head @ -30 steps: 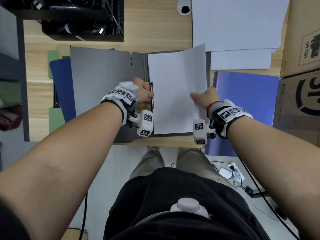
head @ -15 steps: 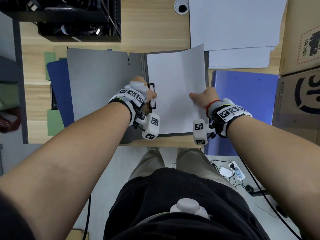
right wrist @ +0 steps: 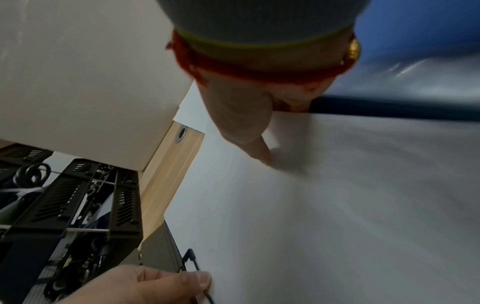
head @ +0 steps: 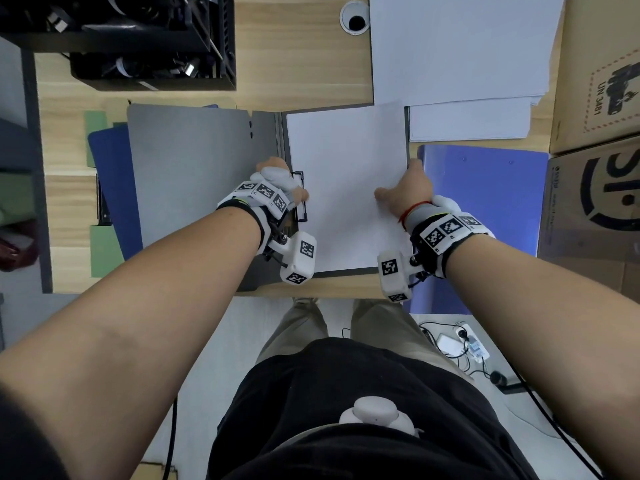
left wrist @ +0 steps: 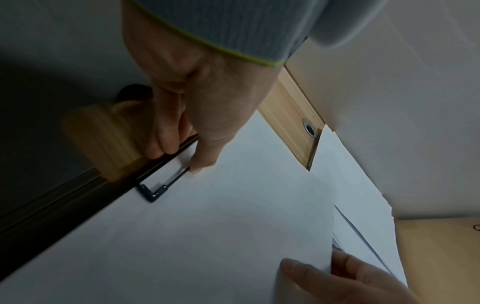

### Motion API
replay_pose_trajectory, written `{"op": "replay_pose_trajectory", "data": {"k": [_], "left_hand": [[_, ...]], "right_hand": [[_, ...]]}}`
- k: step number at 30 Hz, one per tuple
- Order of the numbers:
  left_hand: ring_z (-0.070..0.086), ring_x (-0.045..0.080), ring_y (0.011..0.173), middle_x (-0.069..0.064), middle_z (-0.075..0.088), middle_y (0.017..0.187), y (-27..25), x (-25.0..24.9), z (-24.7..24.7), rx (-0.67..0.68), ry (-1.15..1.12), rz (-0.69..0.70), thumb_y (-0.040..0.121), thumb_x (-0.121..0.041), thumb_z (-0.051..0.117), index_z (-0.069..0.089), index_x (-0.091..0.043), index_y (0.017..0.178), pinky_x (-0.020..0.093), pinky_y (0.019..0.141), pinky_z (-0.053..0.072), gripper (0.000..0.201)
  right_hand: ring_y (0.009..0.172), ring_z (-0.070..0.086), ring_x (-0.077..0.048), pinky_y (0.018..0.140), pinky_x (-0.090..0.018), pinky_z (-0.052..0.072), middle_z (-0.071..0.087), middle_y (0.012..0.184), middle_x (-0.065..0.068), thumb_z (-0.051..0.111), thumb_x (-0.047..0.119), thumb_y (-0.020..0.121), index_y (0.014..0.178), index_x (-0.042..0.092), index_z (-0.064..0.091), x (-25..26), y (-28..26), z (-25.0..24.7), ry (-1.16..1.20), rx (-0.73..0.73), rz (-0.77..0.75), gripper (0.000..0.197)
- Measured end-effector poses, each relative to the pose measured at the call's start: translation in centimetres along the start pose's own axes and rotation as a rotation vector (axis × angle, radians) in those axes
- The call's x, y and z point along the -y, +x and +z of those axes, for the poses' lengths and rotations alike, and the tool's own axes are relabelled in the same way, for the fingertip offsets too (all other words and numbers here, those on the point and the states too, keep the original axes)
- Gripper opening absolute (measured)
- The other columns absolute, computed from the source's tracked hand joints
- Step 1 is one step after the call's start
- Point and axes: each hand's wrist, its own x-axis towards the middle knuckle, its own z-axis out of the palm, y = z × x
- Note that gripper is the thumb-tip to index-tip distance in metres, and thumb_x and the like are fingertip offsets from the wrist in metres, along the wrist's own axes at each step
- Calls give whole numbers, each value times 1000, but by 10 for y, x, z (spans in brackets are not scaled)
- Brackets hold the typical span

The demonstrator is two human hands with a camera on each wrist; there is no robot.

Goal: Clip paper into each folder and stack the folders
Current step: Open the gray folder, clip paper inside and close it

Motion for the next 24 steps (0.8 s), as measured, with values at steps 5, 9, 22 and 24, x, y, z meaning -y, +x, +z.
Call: {"op": "replay_pose_trajectory", "data": {"k": [5,9,22,24], "left_hand": [[49,22,77,0,37,63,-4,16,-1,-4,32,-22,76,-34,76,64,-3,112,32,72,43,49],[46,19,62,0,39,63,-3,26,-6,-1,94,-22,75,-39,77,66,-5,107,32,72,44,48],[38,41,129,22,41,140,-7,85,-96,-794,110,-376,88,-9,23,43,-16,127,53,98,33,44],[48,40,117,20,50,127,-20,96,-110,-729,0,-421,86,-22,32,41,-17,124,50,94,37,39]], "right_hand": [[117,51,-29,98,-35,46,44,133,-11,70,10,74,130,10,48,8,5,0,-62,-55,-83,60],[111,45,-22,98,-30,44,37,131,-8,70,10,75,134,23,50,13,1,8,-87,-32,-196,63],[120,41,-35,97,-48,47,33,136,-9,68,26,75,128,39,45,40,-7,24,-432,63,-35,59],[118,44,-36,97,-48,47,32,135,-8,66,27,74,130,39,44,43,-9,24,-430,86,-22,61]]}}
